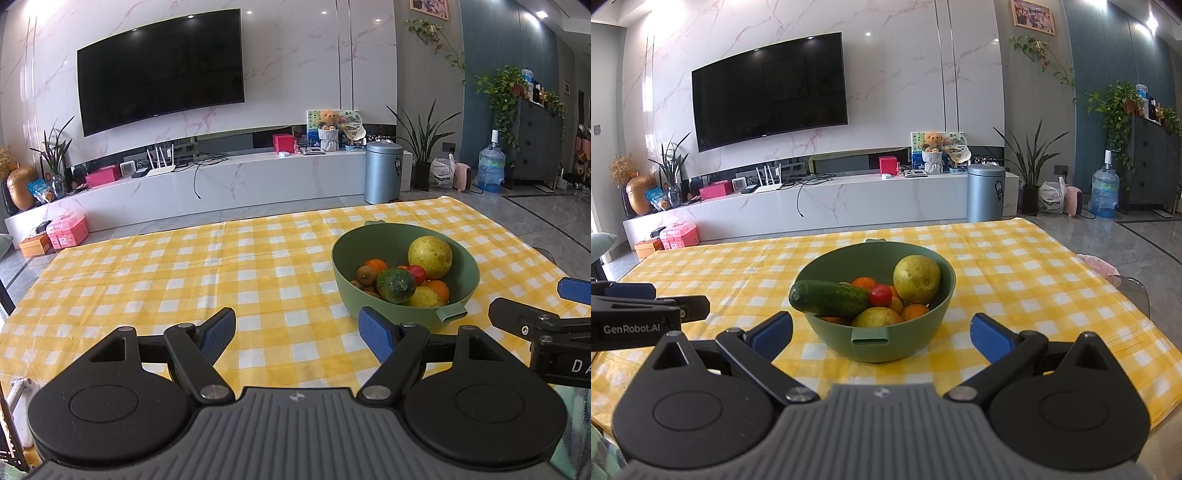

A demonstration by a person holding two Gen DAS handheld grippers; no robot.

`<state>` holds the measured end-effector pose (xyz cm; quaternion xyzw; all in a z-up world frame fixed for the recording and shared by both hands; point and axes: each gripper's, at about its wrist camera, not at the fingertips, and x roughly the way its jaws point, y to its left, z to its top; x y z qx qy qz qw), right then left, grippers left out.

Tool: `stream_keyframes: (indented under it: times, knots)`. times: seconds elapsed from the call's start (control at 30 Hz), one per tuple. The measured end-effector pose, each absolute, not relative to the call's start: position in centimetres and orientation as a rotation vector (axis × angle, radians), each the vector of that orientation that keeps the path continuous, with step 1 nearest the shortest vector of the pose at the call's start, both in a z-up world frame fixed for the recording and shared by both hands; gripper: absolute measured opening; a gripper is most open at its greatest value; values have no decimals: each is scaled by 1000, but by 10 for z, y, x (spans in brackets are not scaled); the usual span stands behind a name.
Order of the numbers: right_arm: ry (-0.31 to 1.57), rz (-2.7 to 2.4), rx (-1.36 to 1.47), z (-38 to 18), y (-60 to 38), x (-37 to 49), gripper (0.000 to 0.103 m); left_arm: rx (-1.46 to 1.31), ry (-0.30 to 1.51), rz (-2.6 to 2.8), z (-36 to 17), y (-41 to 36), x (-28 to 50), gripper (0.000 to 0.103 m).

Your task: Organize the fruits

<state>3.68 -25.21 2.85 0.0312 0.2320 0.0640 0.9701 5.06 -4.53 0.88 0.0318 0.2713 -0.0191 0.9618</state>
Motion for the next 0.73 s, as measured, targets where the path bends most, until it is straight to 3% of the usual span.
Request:
stream_keyframes:
  times: [0.73]
  knots:
    - [474, 127, 61, 28, -253, 37, 99, 91, 517, -1, 22, -48, 44, 89]
